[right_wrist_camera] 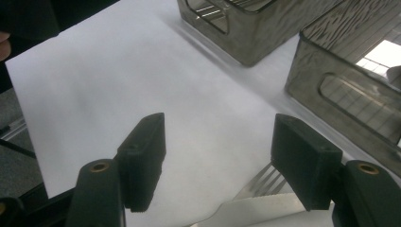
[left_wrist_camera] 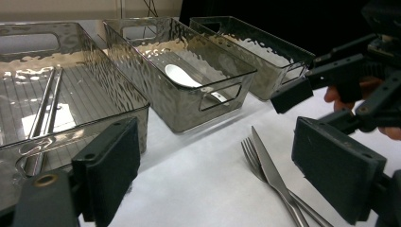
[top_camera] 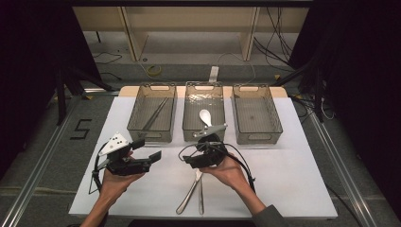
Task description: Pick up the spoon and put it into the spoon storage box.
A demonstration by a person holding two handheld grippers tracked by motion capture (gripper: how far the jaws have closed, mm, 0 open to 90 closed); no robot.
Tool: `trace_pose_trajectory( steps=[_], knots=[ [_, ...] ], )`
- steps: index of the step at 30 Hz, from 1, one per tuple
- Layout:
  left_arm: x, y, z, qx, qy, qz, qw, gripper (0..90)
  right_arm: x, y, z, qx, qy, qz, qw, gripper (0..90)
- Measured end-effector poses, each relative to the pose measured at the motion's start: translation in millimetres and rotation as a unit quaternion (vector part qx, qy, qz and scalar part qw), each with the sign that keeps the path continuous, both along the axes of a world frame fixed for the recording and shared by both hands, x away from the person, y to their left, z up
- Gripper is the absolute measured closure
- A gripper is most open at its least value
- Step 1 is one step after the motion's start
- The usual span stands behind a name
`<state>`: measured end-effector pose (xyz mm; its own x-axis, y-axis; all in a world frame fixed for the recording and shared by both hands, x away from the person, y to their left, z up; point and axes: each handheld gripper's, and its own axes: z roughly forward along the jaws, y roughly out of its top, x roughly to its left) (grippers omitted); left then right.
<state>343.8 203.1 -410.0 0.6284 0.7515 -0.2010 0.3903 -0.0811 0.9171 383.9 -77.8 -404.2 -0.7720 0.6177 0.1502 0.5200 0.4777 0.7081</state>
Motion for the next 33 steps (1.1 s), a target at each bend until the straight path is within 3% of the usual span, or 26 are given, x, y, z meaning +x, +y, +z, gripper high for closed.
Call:
trace_pose_trajectory(
  steps=[6, 14, 33],
  knots=[
    [-0.2, 0.3, 0.2, 0.000, 0.000, -0.001, 1.0000, 15.7, -12.3, 2.3, -9.0, 0.008, 0.016, 0.017, 0.9997, 33.4],
    [1.1, 2.2, 0.3, -0.003, 0.002, 0.002, 1.0000, 15.7, -25.6, 10.8, -18.7, 0.001, 0.014, 0.038, 0.9992, 31.5],
    [1.1, 2.1, 0.3, -0.006, 0.002, 0.001, 1.0000, 15.7, -44.8, 26.3, -40.9, -0.029, 0.031, 0.084, 0.9956, 32.3]
  ],
)
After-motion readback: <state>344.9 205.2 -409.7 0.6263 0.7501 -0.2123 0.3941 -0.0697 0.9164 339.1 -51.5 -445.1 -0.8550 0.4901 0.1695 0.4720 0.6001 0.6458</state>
